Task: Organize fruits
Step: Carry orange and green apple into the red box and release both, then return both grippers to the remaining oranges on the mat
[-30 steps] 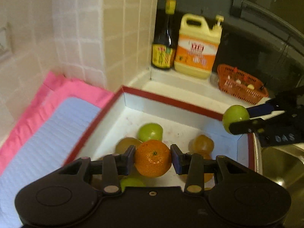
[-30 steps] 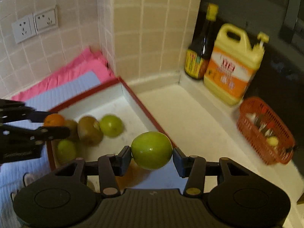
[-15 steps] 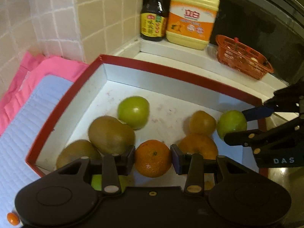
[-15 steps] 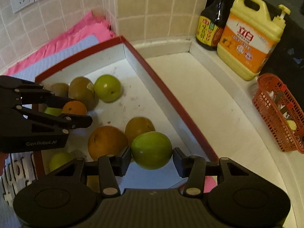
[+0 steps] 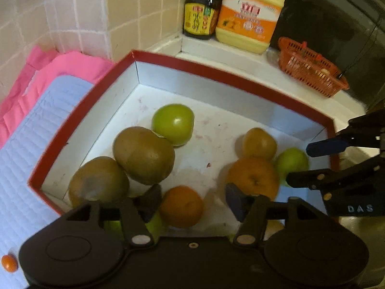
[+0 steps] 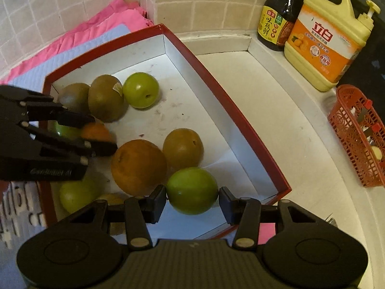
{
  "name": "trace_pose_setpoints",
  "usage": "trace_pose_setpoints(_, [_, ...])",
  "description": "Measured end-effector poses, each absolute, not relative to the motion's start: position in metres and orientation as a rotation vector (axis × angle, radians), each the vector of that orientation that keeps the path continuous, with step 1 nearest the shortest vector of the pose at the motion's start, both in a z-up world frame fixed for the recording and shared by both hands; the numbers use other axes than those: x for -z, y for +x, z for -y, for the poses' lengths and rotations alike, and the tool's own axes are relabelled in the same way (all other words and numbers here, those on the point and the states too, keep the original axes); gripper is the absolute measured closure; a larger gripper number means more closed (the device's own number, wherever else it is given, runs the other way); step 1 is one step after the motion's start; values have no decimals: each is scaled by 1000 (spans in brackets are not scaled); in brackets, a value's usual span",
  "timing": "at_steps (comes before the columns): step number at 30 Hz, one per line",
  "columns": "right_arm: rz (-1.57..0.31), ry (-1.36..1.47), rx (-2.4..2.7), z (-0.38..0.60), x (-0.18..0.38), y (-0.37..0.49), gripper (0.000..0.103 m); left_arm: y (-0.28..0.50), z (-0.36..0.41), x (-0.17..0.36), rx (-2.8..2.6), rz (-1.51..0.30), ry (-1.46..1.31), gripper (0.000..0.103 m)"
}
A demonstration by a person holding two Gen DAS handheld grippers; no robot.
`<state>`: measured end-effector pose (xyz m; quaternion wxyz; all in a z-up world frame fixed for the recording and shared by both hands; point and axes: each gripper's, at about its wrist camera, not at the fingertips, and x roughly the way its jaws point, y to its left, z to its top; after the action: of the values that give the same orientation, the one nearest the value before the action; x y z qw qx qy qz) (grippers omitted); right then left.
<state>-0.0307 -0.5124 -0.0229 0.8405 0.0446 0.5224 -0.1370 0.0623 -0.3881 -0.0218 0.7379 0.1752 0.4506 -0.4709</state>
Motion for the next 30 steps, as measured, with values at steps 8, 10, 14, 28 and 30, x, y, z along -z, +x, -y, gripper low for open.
trace_pose_setpoints(8, [-971,72,355,502,-34,-50,36,70,329,-40,1007,-861,282,24])
trace_pose_setpoints(10, [-941,61,360,494,-47,-53,32,72,312,-54,984,-826,268,23])
trace_pose_setpoints(14, [-880,29,335,472,-71,-47,25,78,270,-79,913,-764,229,23])
trace_pose_setpoints(28, [-696,13,90,372,-126,11,17,103,54,-158,468,-597,66,23])
trace_pose_setpoints(30, [-695,13,53,358,-127,20,17,101,31,-159,422,-594,53,23])
